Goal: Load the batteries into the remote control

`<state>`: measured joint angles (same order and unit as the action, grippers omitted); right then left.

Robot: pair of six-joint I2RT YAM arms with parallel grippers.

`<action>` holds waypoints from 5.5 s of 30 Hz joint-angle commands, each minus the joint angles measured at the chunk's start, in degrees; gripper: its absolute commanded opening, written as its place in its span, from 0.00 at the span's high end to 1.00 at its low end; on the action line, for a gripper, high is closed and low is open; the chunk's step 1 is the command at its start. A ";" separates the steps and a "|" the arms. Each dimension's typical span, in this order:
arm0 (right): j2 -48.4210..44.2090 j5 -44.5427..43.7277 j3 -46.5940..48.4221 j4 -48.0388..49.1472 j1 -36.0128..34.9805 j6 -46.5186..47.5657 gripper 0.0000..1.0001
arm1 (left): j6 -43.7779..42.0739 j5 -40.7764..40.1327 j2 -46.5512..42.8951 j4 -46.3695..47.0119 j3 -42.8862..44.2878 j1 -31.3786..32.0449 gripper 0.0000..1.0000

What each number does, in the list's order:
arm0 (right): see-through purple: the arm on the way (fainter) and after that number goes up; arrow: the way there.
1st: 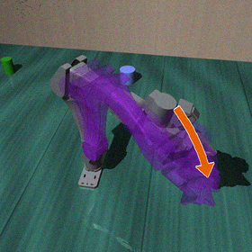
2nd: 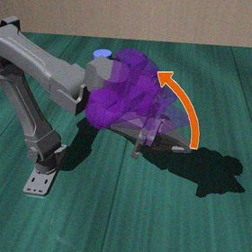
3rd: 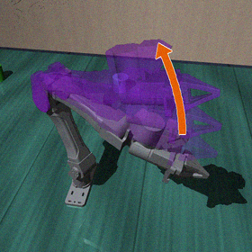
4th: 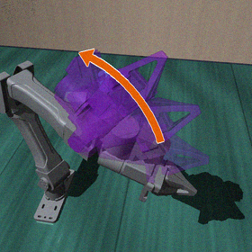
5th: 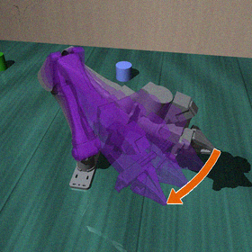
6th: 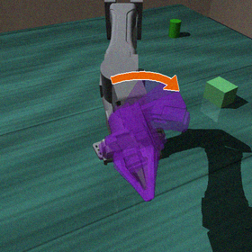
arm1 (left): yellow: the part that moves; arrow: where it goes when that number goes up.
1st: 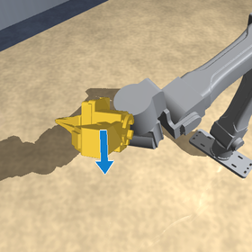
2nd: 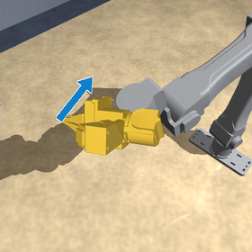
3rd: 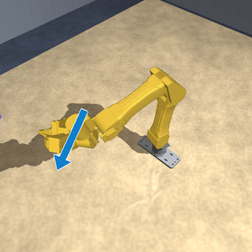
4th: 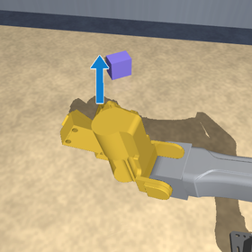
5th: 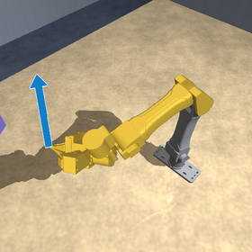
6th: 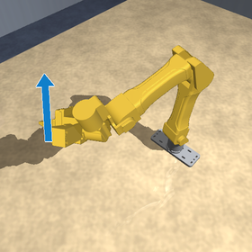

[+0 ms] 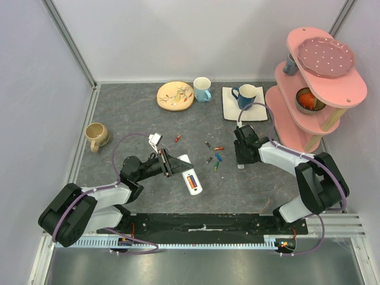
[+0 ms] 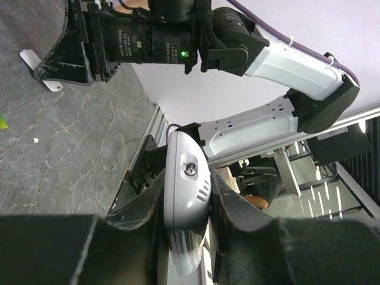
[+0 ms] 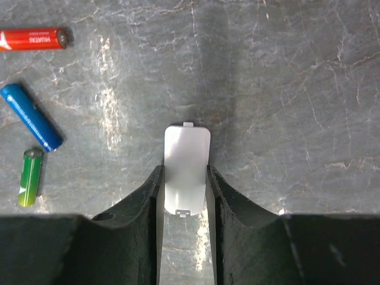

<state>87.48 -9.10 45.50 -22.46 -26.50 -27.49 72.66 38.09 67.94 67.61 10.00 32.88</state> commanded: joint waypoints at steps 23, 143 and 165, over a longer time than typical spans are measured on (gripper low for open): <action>-20.16 12.18 25.69 -31.94 -14.98 7.71 1.00 | 1.16 -6.79 15.89 13.32 9.34 0.51 0.98; -3.37 9.45 34.84 -31.59 -31.51 1.91 1.00 | -1.21 -17.78 8.96 -4.16 6.70 5.26 0.98; -1.70 9.72 34.66 -30.89 -31.42 2.26 1.00 | -0.94 -16.90 7.91 -4.51 7.23 5.61 0.98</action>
<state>85.27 1.04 79.99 -54.28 -57.65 -25.10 73.47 21.04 77.47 60.90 15.57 38.02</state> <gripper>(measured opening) 0.356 0.323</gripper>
